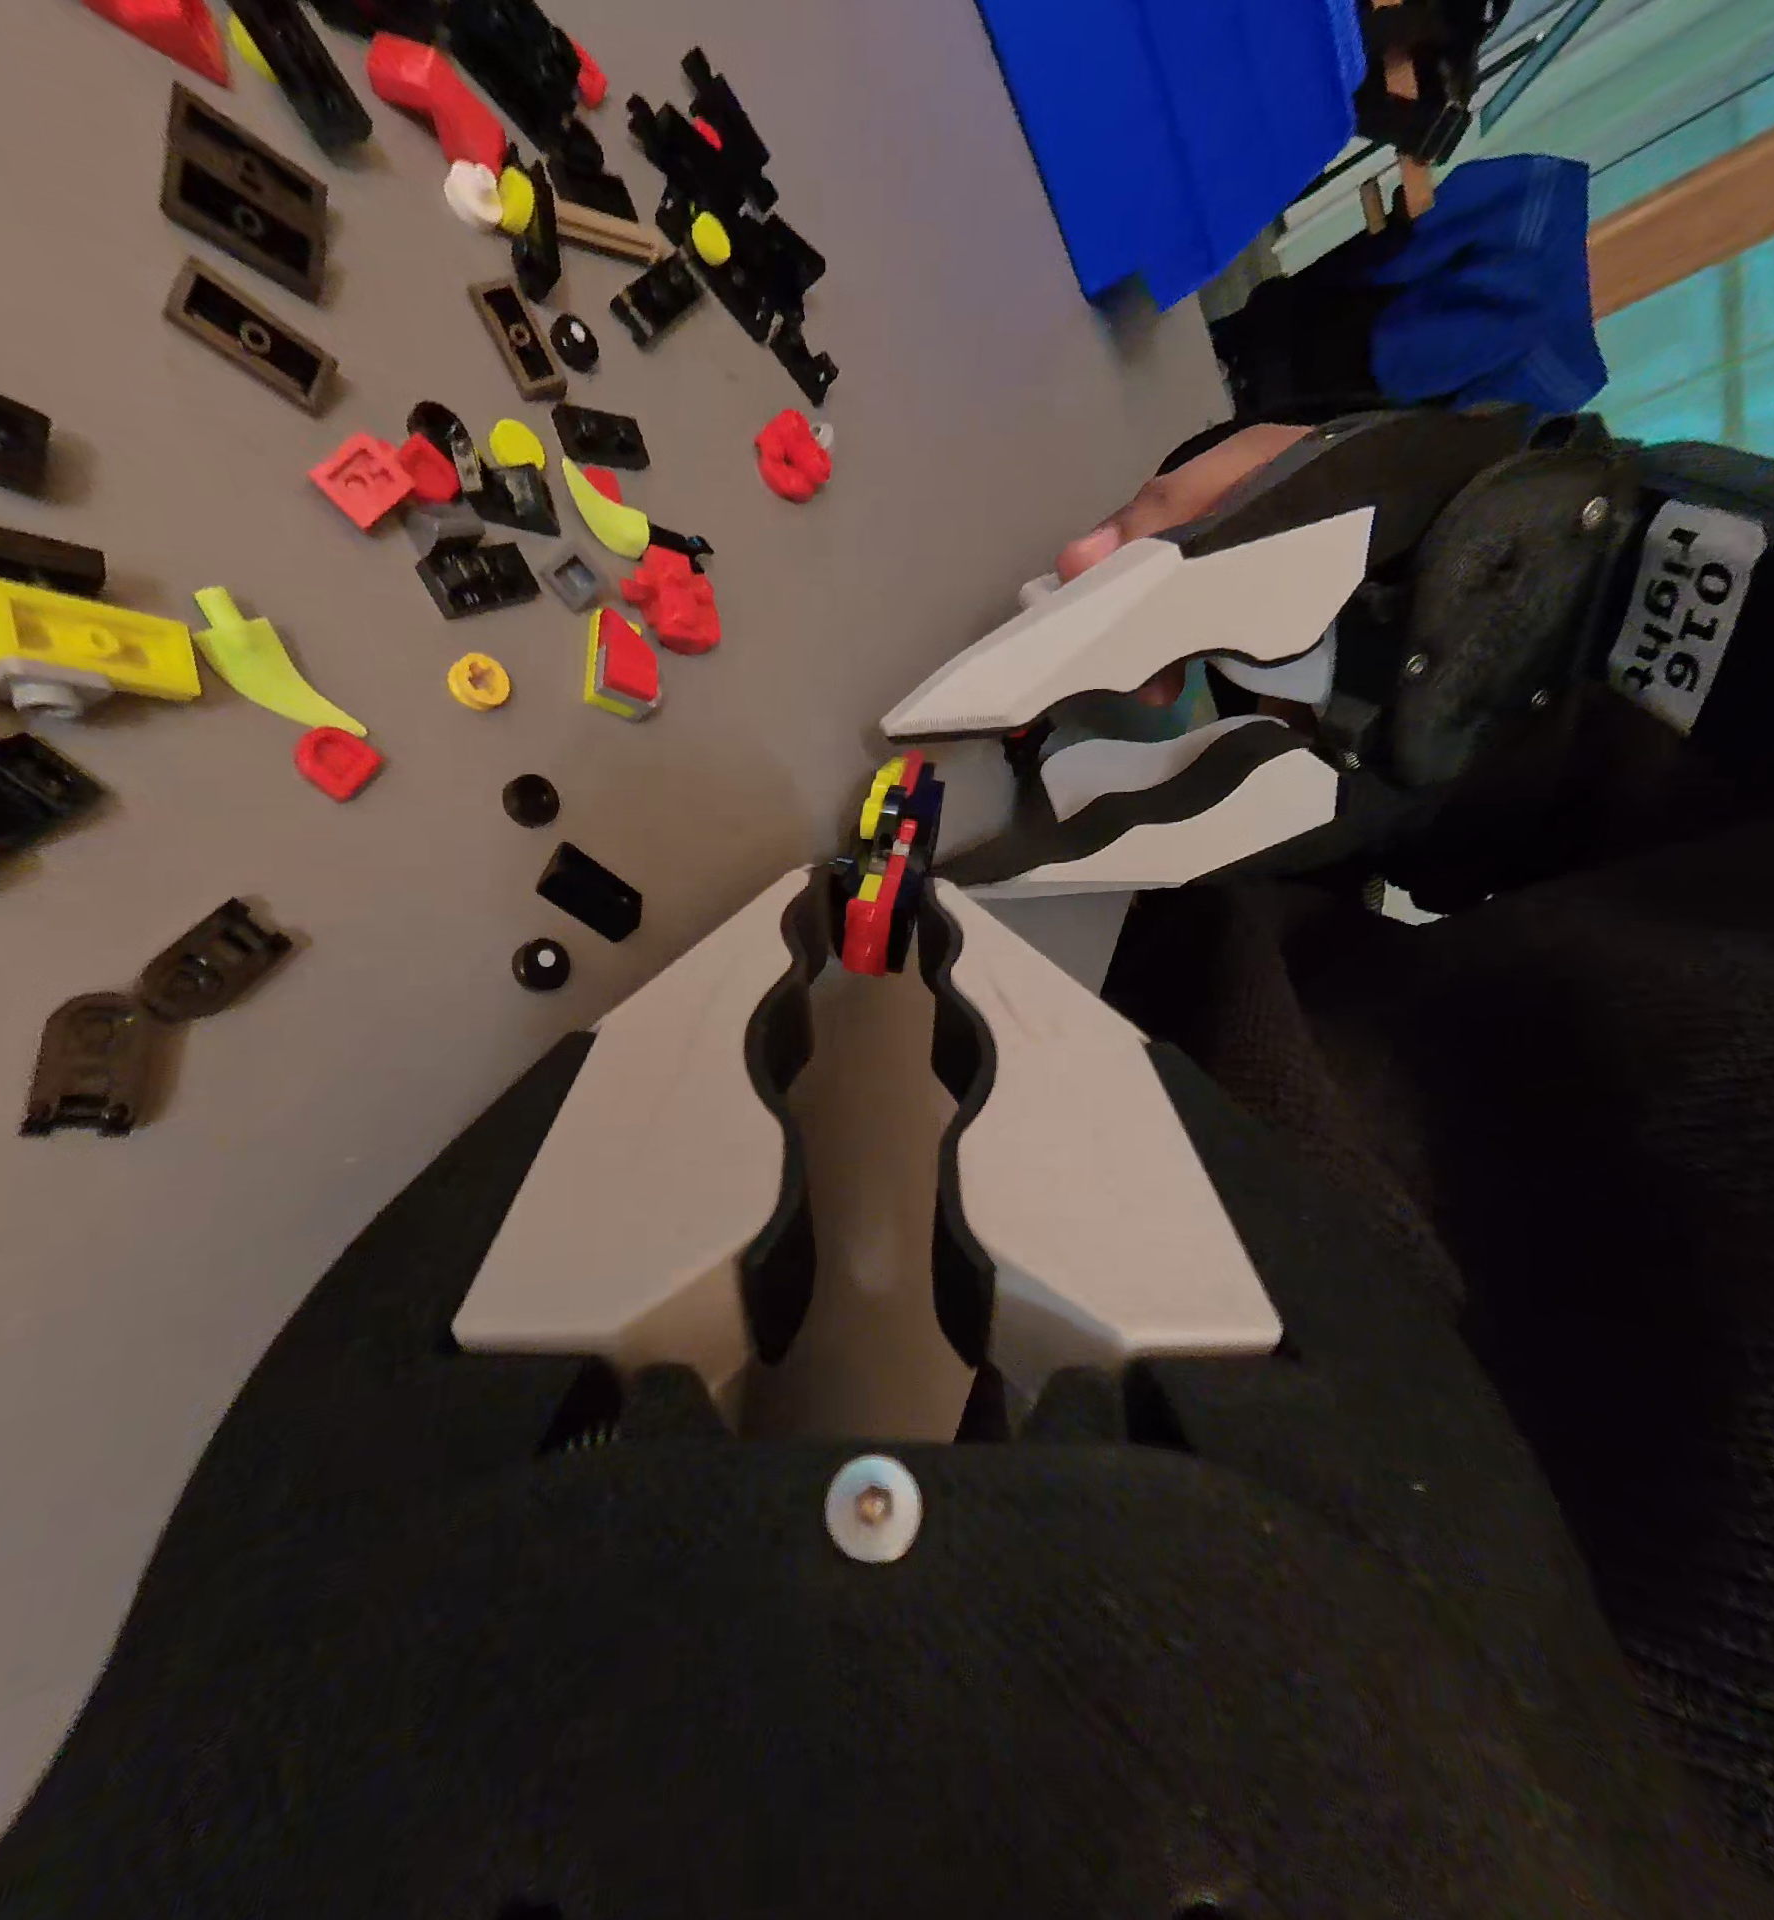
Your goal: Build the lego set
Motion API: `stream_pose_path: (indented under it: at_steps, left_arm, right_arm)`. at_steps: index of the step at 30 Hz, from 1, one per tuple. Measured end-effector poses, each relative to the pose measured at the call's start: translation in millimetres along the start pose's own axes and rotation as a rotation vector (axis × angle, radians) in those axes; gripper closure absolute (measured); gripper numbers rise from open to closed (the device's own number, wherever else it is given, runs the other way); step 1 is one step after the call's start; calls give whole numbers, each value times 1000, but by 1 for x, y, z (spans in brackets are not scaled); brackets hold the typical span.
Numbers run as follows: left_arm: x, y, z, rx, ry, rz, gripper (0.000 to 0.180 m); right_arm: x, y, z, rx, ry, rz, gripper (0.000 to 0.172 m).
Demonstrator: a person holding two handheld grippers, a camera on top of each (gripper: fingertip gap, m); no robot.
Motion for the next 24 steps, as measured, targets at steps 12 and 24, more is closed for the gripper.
stream_pose_path:
  at_steps: [12,24]
  left_arm:
    - [-2,5,1,57,8,79,149]
    - [-8,3,5,164,-15,134,146]
  right_arm:
    - [1,-7,-6,117,-21,41,155]
    - [-34,-34,-5,428,-209,55,143]
Point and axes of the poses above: each gripper's, where its closed fingertips meet, x out along the fingers, z out of its top, y = z × x across the jaws, the point moved 3 cm from there along -x, back along the fingers, and after that the axes turned 1 degree about z, right-handed, at the moved point
